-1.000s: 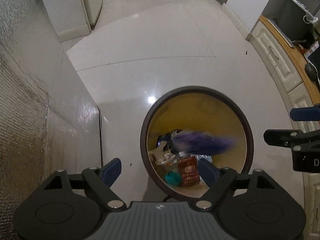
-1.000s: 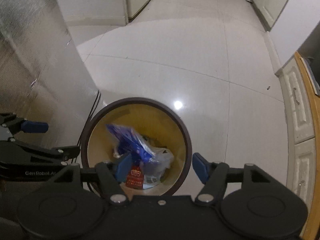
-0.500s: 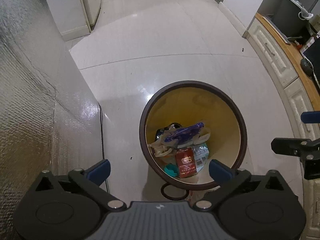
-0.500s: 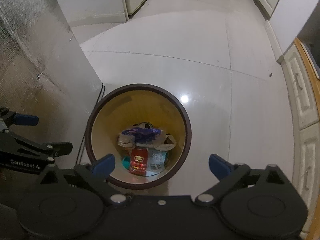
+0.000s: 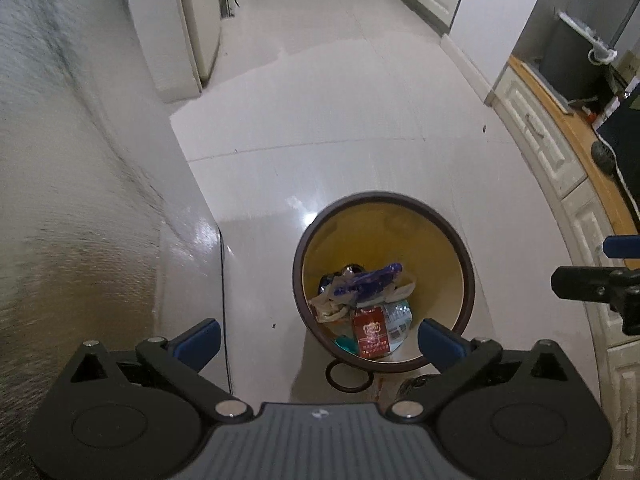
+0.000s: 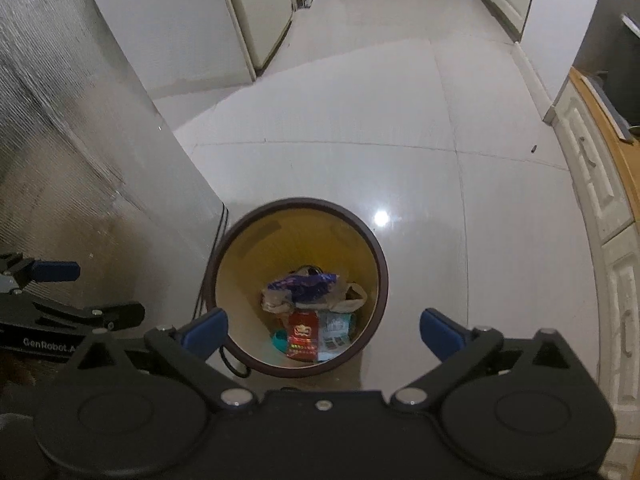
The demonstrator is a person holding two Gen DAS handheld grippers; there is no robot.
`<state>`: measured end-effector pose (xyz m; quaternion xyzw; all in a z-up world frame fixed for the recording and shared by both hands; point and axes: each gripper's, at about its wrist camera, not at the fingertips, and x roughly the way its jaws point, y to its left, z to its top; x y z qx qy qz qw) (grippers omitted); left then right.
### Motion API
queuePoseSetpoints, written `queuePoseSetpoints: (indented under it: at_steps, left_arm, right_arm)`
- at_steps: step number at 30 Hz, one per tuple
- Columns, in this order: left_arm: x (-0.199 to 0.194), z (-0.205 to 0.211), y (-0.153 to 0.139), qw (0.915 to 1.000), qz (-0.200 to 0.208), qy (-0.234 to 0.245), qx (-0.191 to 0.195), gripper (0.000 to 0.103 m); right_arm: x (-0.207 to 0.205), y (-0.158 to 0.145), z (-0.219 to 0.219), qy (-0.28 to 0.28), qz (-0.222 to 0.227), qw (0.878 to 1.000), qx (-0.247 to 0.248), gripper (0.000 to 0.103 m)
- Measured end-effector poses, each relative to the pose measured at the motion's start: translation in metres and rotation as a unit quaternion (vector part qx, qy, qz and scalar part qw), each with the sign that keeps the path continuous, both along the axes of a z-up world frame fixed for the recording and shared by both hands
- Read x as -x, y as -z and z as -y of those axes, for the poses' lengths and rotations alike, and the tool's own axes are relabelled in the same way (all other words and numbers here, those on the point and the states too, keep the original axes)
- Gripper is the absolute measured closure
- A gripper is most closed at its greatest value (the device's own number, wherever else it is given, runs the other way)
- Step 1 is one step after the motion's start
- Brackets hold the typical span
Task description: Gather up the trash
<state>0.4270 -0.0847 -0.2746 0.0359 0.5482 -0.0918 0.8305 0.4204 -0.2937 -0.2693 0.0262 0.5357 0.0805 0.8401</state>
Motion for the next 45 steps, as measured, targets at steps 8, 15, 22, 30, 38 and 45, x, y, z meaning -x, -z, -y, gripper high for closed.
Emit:
queuePoseSetpoints:
  at_steps: [8,15,22,30,38,45]
  left_arm:
    - [0.029,-0.008,-0.050,0.9989,0.045,-0.012,0.006,0.000]
    - [0.061,-0.006,-0.091,0.9965,0.082,-0.004,0.012,0.000]
    - [0.093,-0.005,-0.128,0.9924,0.121,-0.006,0.018,0.000]
    - [0.124,-0.016,-0.162,0.9874,0.156,-0.013,0.017,0.000]
    - [0.147,-0.022,-0.179,0.9841,0.176,-0.015,0.017,0.000]
    - [0.169,-0.026,-0.188,0.9821,0.187,-0.011,0.015,0.000]
  right_arm:
    - [0.031,-0.043,0.002,0.012,0.025,0.999,-0.016,0.000]
    - [0.061,-0.080,0.004,0.019,0.048,0.999,-0.015,0.000]
    - [0.093,-0.113,0.001,0.020,0.074,0.997,-0.015,0.000]
    - [0.128,-0.143,-0.014,0.012,0.100,0.995,-0.028,0.000]
    - [0.158,-0.157,-0.016,0.019,0.112,0.993,-0.025,0.000]
    - [0.184,-0.176,-0.018,0.041,0.124,0.991,-0.023,0.000]
